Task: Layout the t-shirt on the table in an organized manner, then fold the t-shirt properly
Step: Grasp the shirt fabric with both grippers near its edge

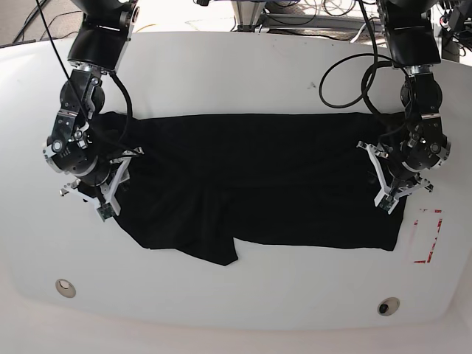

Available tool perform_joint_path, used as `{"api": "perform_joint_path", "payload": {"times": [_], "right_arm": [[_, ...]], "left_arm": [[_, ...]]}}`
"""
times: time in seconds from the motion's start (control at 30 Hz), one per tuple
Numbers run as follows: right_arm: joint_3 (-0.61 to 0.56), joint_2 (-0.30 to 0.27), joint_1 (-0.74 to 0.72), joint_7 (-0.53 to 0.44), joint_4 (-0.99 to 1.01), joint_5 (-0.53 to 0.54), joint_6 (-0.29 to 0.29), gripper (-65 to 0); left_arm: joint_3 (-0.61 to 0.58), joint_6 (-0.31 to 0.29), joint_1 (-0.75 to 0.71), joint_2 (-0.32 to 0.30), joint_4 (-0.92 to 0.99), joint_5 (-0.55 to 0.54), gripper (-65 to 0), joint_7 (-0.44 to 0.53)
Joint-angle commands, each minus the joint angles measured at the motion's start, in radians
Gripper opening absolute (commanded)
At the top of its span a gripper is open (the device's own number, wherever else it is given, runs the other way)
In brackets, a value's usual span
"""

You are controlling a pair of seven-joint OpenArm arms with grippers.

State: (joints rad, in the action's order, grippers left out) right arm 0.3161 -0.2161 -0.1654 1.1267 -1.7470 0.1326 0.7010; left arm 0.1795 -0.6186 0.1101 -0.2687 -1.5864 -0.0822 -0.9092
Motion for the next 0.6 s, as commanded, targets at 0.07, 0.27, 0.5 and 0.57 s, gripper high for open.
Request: {"api": "perform_joint_path", "payload": {"times": [0.07,0.27,0.5,0.57], "right_arm": [[0.038,-0.015,-0.026,-0.023,0.035,0.009,-0.003,-15.7],[0.033,-0.010,-0.066,-0.072,0.137,0.014,-0.003,-18.5],[0.033,-0.006,-0.178,-0.162,0.388,0.014,-0.003,-22.2],[0.033,-0.009,-0.208,-0.210,0.473,0.014,-0.003,-22.7]], "left_arm": [[0.007,0.006,0.013,-0.014,-0.030,-0.003,-31.0,0.011],[0.064,0.006,0.017,-0.010,-0.030,-0.003,-32.4,0.011],[0.090,0.006,0.036,0.004,-0.030,-0.003,-32.4,0.011],[0.090,0.006,0.038,0.004,-0.030,-0.003,-32.4,0.011]]}}
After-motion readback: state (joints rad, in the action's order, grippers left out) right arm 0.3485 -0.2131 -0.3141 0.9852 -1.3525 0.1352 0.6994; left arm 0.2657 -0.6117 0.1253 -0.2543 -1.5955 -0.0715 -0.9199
